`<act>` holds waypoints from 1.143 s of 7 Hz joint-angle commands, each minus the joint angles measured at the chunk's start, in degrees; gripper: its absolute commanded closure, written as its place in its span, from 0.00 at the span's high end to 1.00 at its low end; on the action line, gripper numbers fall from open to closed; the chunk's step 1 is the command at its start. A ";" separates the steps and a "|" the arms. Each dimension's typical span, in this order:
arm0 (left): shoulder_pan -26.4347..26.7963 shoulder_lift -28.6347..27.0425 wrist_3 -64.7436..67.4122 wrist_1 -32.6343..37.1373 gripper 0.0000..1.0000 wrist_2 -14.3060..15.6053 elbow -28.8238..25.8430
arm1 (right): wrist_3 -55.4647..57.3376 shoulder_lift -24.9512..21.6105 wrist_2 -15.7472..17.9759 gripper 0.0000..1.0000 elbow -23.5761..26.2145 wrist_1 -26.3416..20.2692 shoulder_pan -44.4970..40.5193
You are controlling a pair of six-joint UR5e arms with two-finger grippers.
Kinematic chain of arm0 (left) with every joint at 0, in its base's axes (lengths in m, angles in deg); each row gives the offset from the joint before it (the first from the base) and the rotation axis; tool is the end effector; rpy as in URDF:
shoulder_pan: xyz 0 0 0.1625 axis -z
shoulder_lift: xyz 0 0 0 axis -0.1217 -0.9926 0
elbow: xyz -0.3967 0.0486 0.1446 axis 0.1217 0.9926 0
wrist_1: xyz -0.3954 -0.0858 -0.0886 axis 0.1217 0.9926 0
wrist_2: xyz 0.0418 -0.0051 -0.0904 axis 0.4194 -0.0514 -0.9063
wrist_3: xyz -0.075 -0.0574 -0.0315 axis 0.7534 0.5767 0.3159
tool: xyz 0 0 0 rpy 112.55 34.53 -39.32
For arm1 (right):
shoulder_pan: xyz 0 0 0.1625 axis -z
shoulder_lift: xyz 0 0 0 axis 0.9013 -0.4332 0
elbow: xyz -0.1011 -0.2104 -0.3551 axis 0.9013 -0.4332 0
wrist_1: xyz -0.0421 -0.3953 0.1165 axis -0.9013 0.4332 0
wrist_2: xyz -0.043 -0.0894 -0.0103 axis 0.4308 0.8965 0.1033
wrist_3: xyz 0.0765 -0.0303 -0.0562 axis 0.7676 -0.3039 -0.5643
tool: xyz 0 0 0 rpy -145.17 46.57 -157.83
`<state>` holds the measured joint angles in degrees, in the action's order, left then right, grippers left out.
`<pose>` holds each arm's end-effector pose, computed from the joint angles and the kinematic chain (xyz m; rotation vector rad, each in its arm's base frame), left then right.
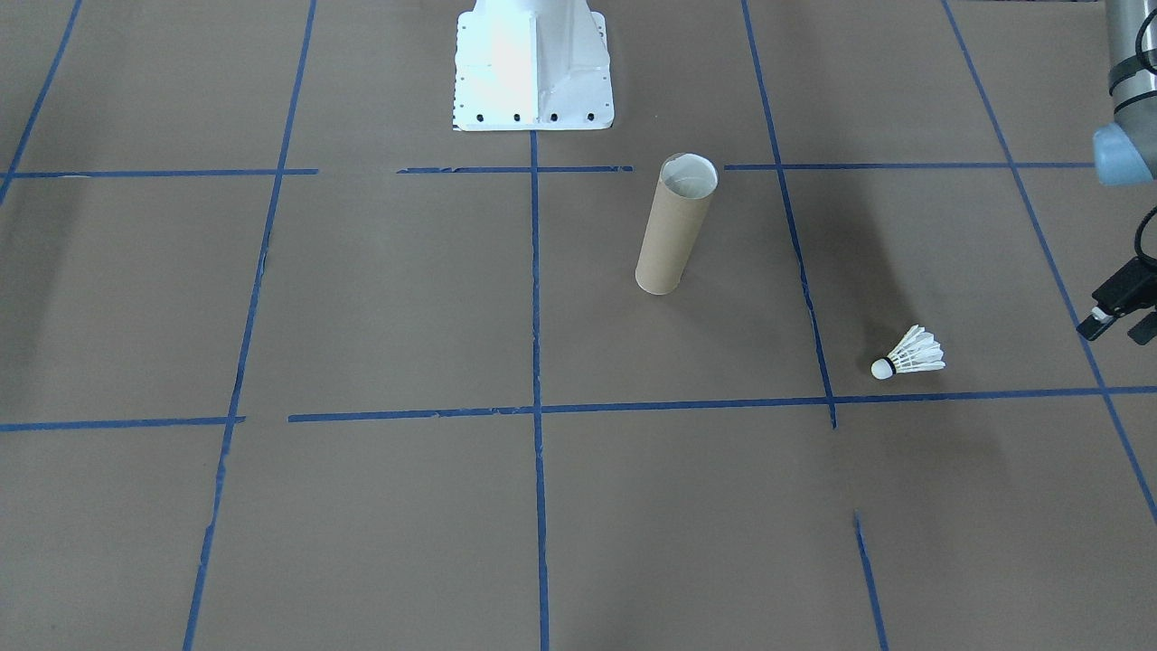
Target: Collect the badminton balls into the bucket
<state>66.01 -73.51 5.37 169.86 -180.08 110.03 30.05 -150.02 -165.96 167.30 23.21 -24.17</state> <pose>0.0901 -0.5241 0.6056 0.3548 1.1184 -0.2809 0.0551 -0.4688 0.6615 0.0256 -0.7224 -0.1172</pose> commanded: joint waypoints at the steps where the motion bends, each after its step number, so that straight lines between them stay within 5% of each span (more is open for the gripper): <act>1: -8.96 -0.28 15.30 12.02 1.00 8.50 -1.32 | 0.00 0.00 0.00 1.00 0.00 0.00 0.00; 3: -15.32 -1.95 22.17 13.55 1.00 14.51 -2.01 | 0.00 0.00 0.00 1.00 0.00 0.00 0.00; 6: -17.45 -2.49 24.67 15.23 1.00 14.71 -4.04 | 0.00 0.00 0.00 1.00 0.00 0.00 0.00; 7: -17.63 -2.49 25.89 15.23 0.96 14.62 -4.04 | 0.00 0.00 0.00 1.00 0.00 0.00 0.00; 8: -17.80 -2.57 27.12 15.23 0.82 14.62 -3.95 | 0.00 0.00 0.00 1.00 0.00 0.00 0.00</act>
<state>48.44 -76.01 31.14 185.06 -165.40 106.09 30.05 -150.02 -165.96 167.30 23.21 -24.18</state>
